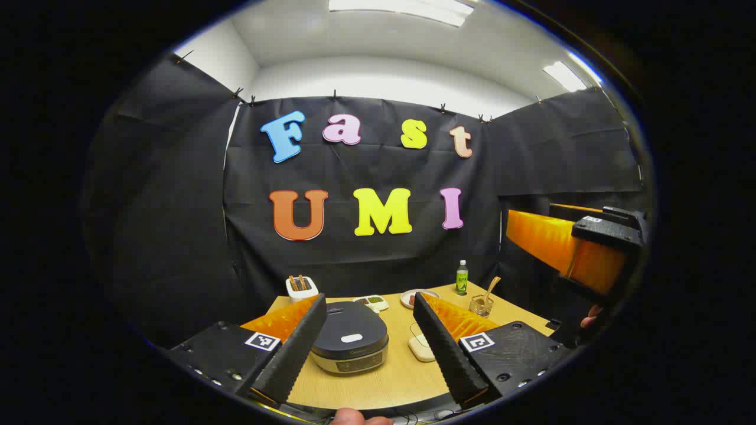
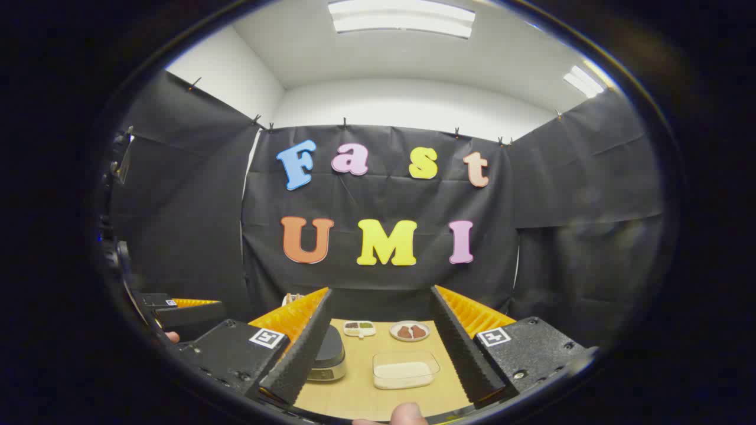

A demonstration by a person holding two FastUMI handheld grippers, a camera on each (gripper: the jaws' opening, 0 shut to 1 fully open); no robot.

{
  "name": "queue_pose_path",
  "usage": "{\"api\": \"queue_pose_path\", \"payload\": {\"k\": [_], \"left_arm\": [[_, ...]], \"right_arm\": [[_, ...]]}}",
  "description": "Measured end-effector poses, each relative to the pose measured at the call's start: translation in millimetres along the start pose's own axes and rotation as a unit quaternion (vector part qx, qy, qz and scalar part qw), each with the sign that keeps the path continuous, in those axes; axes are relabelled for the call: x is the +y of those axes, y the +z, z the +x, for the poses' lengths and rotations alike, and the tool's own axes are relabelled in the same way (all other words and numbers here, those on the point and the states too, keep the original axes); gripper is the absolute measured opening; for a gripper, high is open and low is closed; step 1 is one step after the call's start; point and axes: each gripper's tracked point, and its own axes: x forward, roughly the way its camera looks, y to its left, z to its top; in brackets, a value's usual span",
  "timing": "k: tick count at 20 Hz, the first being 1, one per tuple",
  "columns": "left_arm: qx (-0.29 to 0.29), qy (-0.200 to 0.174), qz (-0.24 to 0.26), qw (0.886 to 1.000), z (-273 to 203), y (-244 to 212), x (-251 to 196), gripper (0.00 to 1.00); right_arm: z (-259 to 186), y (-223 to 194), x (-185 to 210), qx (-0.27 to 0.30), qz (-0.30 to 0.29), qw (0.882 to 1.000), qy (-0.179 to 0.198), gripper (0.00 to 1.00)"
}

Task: Close the left gripper, press the button to open the rice cooker; take a wooden spoon from the chopstick holder with the right hand, scoop a spoonful of rice and pour it into the rice cooker, then put the wooden spoon back into the chopstick holder.

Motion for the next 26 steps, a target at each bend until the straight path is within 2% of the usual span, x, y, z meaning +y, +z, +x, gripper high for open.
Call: {"api": "queue_pose_path", "payload": {"k": [6, 17, 26], "left_arm": [[0.001, -0.006, -0.003, 1.000, 0, -1, -3, 0.95], [-0.001, 0.008, -0.011, 1.000, 5, -2, 3, 0.95], [0.022, 0.043, -0.019, 0.999, 27, -14, -2, 0.95]], "right_arm": [[-3, -4, -2, 0.006, 0.000, 1.000, -0.007, 1.00], [2, -5, 3, 0.008, -0.013, 1.000, -0.003, 1.00], [36, -25, -33, 0.015, 0.013, 1.000, 0.000, 1.00]]}}
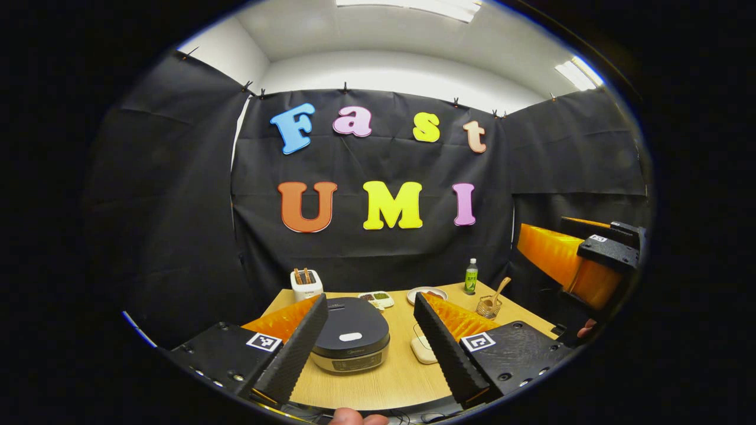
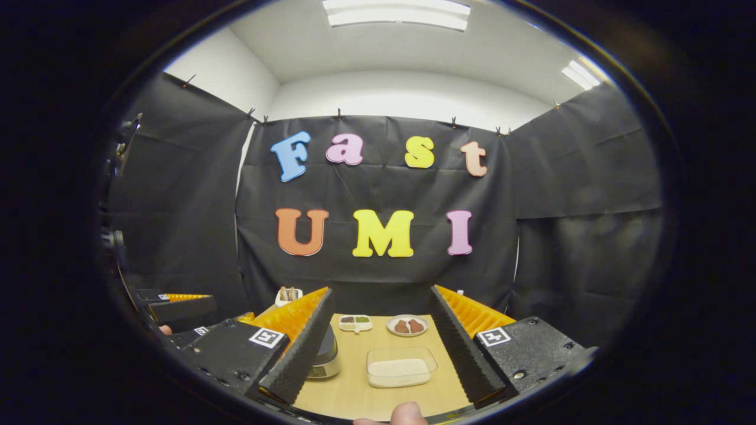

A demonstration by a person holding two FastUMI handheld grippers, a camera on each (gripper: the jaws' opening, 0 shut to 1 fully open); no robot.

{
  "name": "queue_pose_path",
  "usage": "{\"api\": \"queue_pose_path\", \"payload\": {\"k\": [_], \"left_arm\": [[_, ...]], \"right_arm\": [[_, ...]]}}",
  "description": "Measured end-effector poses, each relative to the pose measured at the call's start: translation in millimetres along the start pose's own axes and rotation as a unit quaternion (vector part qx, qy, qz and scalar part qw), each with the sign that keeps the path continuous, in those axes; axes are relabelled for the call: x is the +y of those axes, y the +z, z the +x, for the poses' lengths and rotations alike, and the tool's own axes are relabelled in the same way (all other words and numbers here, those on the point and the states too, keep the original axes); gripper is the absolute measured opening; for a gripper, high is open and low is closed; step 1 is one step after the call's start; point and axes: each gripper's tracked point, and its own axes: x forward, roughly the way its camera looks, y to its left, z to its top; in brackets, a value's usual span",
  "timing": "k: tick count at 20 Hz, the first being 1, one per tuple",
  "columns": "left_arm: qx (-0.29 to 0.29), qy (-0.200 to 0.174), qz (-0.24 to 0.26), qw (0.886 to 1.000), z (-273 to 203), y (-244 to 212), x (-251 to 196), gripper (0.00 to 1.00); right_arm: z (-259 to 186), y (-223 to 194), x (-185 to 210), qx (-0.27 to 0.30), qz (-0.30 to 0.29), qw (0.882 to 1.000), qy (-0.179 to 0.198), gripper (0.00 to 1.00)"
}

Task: Close the left gripper, press the button to open the rice cooker; take a wooden spoon from the chopstick holder with the right hand, scoop a spoonful of rice and pour it into the rice cooker, then put the wooden spoon back into the chopstick holder.

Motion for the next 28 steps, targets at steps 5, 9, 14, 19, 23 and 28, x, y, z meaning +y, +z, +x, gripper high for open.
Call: {"api": "queue_pose_path", "payload": {"k": [5, 9, 14, 19, 23, 28], "left_arm": [[0.014, 0.033, -0.016, 0.999, 23, -9, -10, 0.95], [0.049, 0.072, -0.041, 0.995, 48, -35, -6, 0.95], [0.125, 0.107, -0.039, 0.986, 90, -73, -2, 0.95], [0.199, 0.127, -0.052, 0.970, 129, -108, 6, 0.95], [0.284, 0.146, -0.076, 0.945, 149, -143, 20, 0.48], [0.339, 0.135, -0.080, 0.928, 168, -165, 32, 0.27]], "right_arm": [[42, -5, -37, -0.014, 0.021, 1.000, 0.008, 1.00], [82, -14, -75, -0.022, 0.011, 1.000, 0.012, 1.00], [135, -35, -108, -0.017, 0.004, 0.999, 0.027, 1.00], [188, -64, -146, 0.003, 0.003, 0.999, 0.040, 1.00], [224, -102, -170, 0.044, 0.006, 0.998, 0.048, 1.00], [245, -127, -185, 0.072, 0.018, 0.996, 0.059, 1.00]]}}
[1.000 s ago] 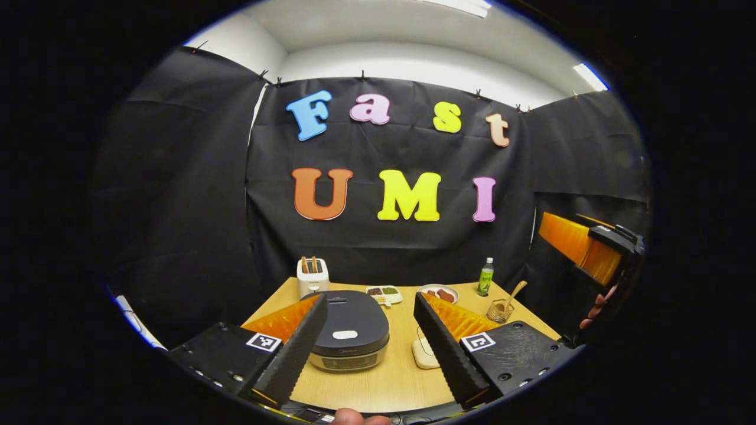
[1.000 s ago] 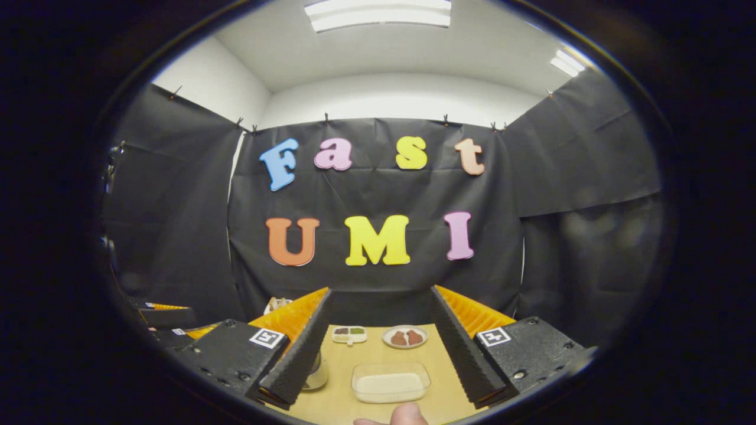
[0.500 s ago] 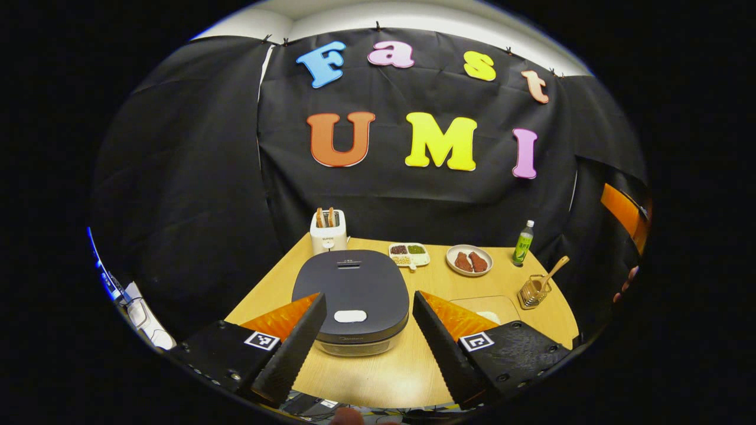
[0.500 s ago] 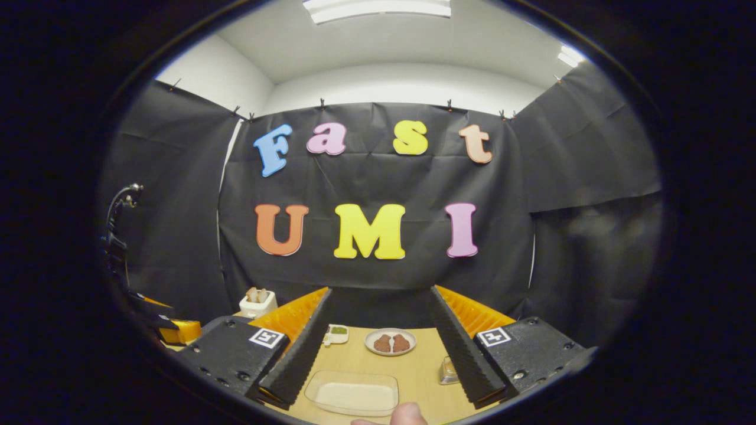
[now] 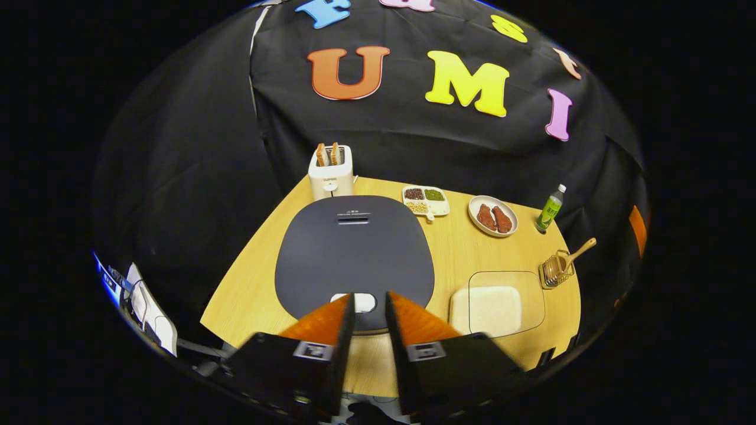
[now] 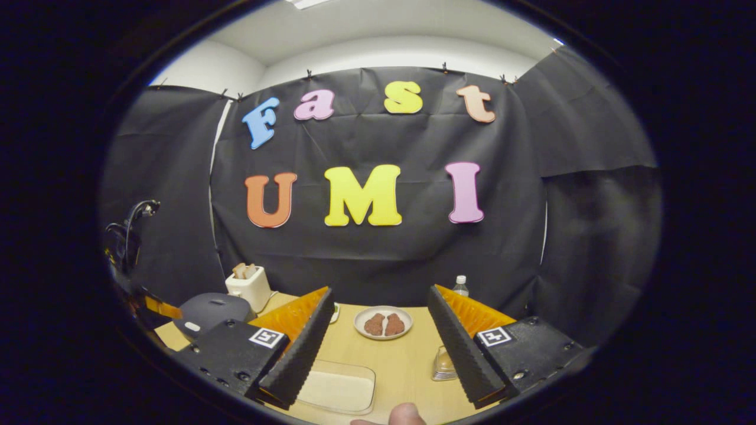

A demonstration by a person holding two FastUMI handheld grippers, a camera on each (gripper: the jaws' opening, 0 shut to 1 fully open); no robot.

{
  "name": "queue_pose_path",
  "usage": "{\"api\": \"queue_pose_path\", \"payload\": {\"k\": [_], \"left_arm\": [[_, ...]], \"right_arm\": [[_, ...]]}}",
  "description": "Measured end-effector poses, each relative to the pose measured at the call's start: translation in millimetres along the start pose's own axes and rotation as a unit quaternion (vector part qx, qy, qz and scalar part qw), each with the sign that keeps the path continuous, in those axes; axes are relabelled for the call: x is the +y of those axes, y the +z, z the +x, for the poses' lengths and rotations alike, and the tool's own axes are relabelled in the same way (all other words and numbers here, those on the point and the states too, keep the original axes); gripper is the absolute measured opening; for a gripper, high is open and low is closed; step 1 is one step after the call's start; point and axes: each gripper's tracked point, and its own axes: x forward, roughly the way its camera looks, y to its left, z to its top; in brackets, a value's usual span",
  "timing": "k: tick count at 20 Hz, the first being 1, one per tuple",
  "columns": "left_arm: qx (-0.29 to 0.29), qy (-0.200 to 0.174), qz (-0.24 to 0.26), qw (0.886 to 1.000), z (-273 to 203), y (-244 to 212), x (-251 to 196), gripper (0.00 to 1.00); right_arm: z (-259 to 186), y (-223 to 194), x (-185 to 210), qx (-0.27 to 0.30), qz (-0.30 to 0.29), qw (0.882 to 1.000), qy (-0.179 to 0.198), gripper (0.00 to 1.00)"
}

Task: Close the left gripper, press the button to open the rice cooker; take a wooden spoon from the chopstick holder with the right hand, scoop a spoonful of rice and pour it into the rice cooker, then put the wooden spoon back into the chopstick holder.

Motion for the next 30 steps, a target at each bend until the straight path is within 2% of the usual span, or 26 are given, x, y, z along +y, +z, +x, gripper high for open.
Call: {"api": "queue_pose_path", "payload": {"k": [2, 3, 4, 7, 13, 19, 24, 27, 30], "left_arm": [[0.034, -0.020, -0.008, 0.999, 5, -10, -3, 0.00], [0.044, -0.022, -0.004, 0.999, 18, -14, 0, 0.02], [0.048, -0.028, -0.006, 0.998, 10, -13, 1, 0.01], [0.066, -0.021, 0.006, 0.998, 26, -23, 9, 0.00], [0.081, -0.037, -0.023, 0.996, 39, -33, 9, 0.00], [0.127, -0.032, -0.014, 0.991, 37, -43, 11, 0.00], [0.077, -0.029, 0.001, 0.997, 26, -24, 10, 0.00], [0.001, -0.021, -0.011, 1.000, 7, 23, 8, 0.00], [-0.068, -0.018, -0.036, 0.997, -10, 68, 11, 0.00]], "right_arm": [[6, -2, -8, 0.000, 0.002, 1.000, -0.002, 1.00], [9, -2, -11, 0.000, 0.004, 1.000, -0.003, 1.00], [11, -6, -14, 0.002, 0.006, 1.000, -0.005, 1.00], [15, -11, -23, 0.007, 0.013, 1.000, -0.009, 1.00], [19, -20, -42, 0.017, 0.015, 0.999, -0.030, 1.00], [16, -30, -56, 0.031, 0.017, 0.998, -0.048, 1.00], [7, -31, -82, 0.038, 0.017, 0.997, -0.071, 1.00], [0, -24, -102, 0.033, 0.017, 0.996, -0.086, 1.00], [-7, -20, -114, 0.032, 0.016, 0.995, -0.096, 1.00]]}}
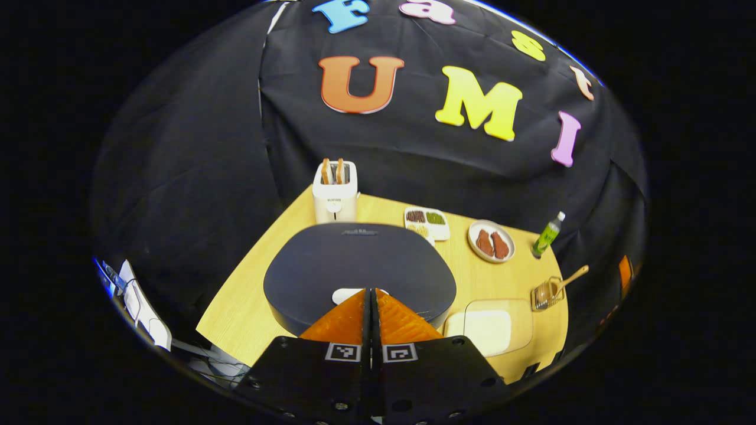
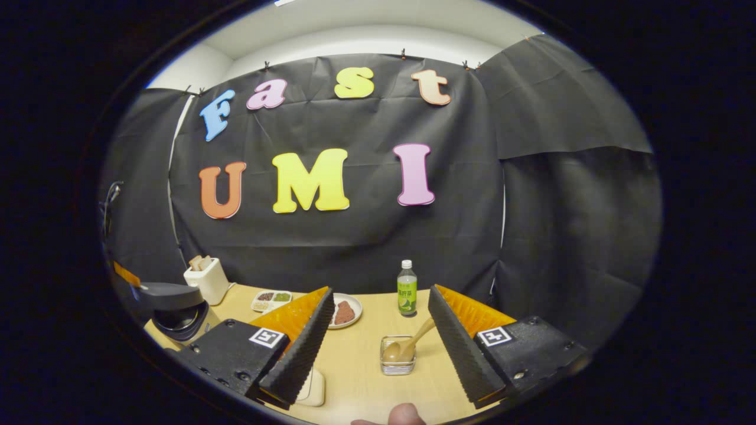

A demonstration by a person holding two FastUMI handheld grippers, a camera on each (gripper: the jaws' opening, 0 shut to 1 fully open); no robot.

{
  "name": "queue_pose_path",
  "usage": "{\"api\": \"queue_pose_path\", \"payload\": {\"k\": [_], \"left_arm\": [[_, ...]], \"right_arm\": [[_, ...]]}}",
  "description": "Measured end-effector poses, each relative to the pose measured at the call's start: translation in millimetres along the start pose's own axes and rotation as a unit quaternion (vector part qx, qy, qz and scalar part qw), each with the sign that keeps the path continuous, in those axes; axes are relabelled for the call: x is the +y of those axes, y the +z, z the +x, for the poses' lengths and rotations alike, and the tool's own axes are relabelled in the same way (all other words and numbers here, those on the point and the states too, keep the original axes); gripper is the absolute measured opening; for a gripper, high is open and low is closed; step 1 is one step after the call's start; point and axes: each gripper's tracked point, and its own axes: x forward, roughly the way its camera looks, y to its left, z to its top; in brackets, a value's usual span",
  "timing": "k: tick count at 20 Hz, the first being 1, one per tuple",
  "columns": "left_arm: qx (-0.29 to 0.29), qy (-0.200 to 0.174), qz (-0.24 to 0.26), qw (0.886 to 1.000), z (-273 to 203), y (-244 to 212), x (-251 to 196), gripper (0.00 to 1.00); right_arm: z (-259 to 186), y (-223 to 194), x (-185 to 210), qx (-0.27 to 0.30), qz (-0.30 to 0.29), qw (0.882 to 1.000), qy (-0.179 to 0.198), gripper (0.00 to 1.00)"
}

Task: Close the left gripper, press the button to open the rice cooker; take a wooden spoon from the chopstick holder with the right hand, scoop a spoonful of rice and pour it into the rice cooker, then put the wooden spoon back into the chopstick holder.

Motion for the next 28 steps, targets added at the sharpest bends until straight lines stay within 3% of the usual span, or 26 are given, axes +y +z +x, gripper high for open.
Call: {"api": "queue_pose_path", "payload": {"k": [5, 7, 10, 19, 21, 22, 26, 27, 28], "left_arm": [[-0.086, -0.010, -0.030, 0.996, -16, 54, -12, 0.03], [-0.092, -0.019, -0.031, 0.995, -27, 53, -21, 0.17], [-0.110, 0.001, -0.009, 0.994, -36, 51, -17, 0.98], [-0.196, 0.038, 0.032, 0.979, -91, 62, -16, 0.95], [-0.204, 0.048, 0.024, 0.977, -102, 59, -13, 0.95], [-0.206, 0.053, 0.021, 0.977, -109, 56, -11, 0.95], [-0.206, 0.074, 0.014, 0.976, -120, 45, -9, 0.95], [-0.202, 0.074, 0.014, 0.976, -120, 43, -10, 0.95], [-0.199, 0.077, 0.015, 0.977, -119, 41, -11, 0.95]], "right_arm": [[-4, 0, -20, 0.008, -0.002, 1.000, -0.006, 1.00], [-2, -7, -26, 0.018, 0.009, 1.000, -0.002, 1.00], [9, -25, -37, 0.043, 0.019, 0.999, 0.006, 1.00], [83, -109, -68, 0.128, 0.045, 0.991, 0.022, 1.00], [106, -132, -74, 0.148, 0.057, 0.987, 0.017, 0.95], [117, -141, -75, 0.156, 0.063, 0.986, 0.016, 1.00], [158, -171, -74, 0.183, 0.070, 0.981, 0.019, 1.00], [167, -181, -73, 0.193, 0.075, 0.978, 0.020, 0.94], [174, -189, -73, 0.205, 0.082, 0.975, 0.021, 0.99]]}}
